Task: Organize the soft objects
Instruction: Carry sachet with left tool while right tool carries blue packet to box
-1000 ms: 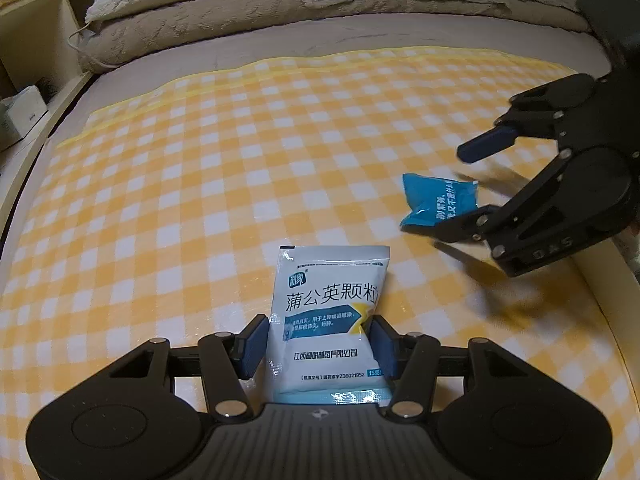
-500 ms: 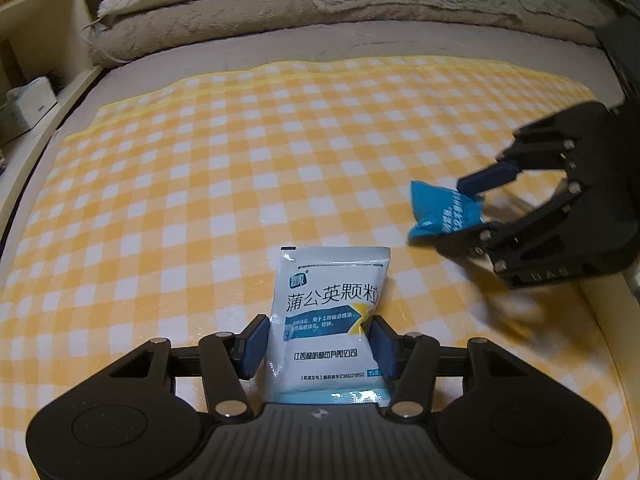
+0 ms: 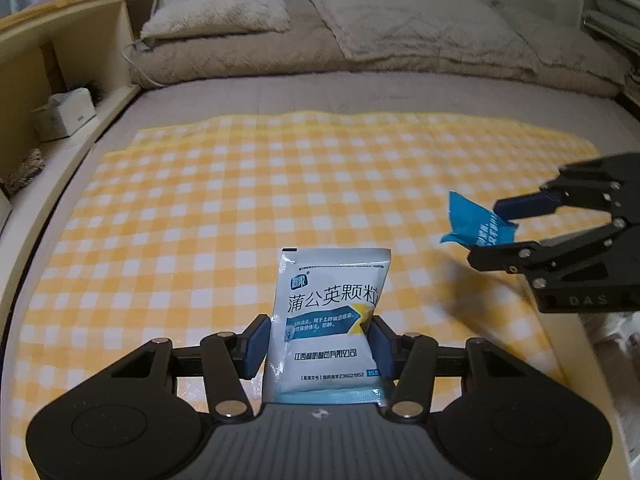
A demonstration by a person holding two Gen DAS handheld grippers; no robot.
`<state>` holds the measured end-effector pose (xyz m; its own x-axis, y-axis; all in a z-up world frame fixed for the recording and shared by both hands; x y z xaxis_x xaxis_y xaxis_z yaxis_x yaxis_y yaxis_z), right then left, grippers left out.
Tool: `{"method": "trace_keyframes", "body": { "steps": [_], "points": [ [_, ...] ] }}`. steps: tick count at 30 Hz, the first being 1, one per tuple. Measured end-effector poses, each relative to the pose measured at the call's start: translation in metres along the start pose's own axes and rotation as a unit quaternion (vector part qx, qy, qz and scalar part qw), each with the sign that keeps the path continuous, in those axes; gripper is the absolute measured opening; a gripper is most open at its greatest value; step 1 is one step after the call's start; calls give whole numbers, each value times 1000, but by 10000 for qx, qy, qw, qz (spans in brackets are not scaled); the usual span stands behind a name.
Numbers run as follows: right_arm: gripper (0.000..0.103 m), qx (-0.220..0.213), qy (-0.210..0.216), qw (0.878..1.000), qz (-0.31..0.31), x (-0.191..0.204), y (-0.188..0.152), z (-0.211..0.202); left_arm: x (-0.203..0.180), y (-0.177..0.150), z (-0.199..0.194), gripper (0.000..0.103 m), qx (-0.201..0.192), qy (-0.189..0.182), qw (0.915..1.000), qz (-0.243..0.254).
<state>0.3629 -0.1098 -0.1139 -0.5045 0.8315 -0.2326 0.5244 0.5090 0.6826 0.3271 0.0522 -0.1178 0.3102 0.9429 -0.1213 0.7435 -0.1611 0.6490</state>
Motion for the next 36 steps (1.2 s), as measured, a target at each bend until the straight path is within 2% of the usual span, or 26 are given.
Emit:
{"method": "trace_keyframes", "body": {
  "steps": [7, 15, 28, 36],
  "points": [
    [51, -293, -150, 9991, 260, -9, -3, -43, -15, 1, -27, 54, -300, 25, 9995, -112],
    [51, -332, -263, 9972, 620, -20, -17, -90, -47, -1, -53, 54, -576, -125, 9982, -114],
    [52, -467, -806, 9880, 1232, -78, -48, -166, -126, -4, -94, 54, -1088, -839, 9905, -109],
    [52, -560, -1117, 9812, 1469, -114, -71, -207, -177, -10, -91, 54, -1138, -1256, 9852, -254]
  ]
}}
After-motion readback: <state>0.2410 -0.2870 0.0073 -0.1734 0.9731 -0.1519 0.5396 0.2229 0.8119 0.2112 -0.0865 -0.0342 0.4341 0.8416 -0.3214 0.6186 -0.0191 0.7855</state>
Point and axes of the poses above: each gripper's, at about its wrist camera, not at the fingertips, and z roughly the way its jaws point, x to its left, y to its top, the point moved 4 cm from there along z, roughly the way its jaws point, and after that the axes turned 13 degrees about -y, right-handed, at the moved point
